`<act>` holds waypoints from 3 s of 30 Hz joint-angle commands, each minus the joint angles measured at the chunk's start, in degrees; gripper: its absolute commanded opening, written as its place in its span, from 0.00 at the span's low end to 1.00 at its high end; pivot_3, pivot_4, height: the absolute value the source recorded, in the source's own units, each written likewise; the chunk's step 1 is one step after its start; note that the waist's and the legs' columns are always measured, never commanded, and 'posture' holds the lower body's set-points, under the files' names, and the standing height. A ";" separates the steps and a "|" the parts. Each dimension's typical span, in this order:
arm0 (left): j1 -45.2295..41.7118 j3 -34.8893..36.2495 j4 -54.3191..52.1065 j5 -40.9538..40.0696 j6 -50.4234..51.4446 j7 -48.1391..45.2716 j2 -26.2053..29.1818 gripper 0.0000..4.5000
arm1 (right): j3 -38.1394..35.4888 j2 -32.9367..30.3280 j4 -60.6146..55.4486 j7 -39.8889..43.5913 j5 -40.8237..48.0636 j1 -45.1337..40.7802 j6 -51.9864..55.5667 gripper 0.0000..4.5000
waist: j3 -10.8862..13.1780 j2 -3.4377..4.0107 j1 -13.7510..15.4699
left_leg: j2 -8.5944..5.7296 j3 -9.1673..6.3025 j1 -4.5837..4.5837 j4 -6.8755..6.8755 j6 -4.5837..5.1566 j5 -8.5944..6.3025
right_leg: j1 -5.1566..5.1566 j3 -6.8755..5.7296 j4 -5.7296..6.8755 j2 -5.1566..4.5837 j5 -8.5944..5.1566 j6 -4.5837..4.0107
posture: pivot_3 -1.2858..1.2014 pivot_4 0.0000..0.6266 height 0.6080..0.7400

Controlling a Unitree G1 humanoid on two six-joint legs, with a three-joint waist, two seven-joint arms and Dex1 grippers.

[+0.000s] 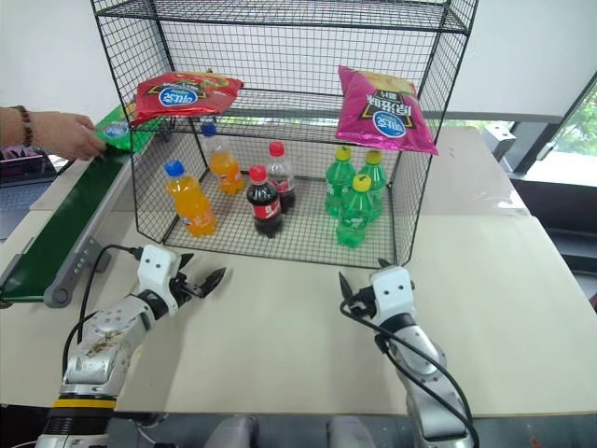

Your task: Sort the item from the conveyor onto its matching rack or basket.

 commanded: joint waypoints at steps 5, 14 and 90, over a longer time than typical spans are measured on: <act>4.34 7.43 -11.35 -10.23 8.67 -0.94 1.03 0.99 | -0.40 -3.05 -2.90 6.26 3.88 -3.02 1.33 1.00 | 0.00 0.00 -0.19 | 0.00 0.00 -0.01 0.00 0.01 -0.01 | 0.00 0.00 0.01 0.00 0.00 0.00 | 0.52 0.24 1.00; 9.28 30.50 -21.25 -40.53 25.83 5.70 2.24 0.99 | -0.24 -10.38 -7.42 24.16 21.33 -12.82 8.53 1.00 | 0.02 -0.02 -0.51 | 0.02 -0.05 0.00 0.06 0.06 -0.04 | 0.00 -0.02 0.07 0.00 -0.02 0.00 | 0.52 0.24 1.00; 20.90 51.23 -16.96 -94.88 12.84 34.81 5.21 0.01 | 3.31 -6.07 3.27 45.30 37.28 -39.47 11.85 1.00 | 0.02 -0.28 -0.09 | 0.05 -0.23 -0.01 -0.04 -0.13 -0.16 | -0.05 -0.33 -0.07 -0.04 -0.13 -0.20 | 0.52 0.24 1.00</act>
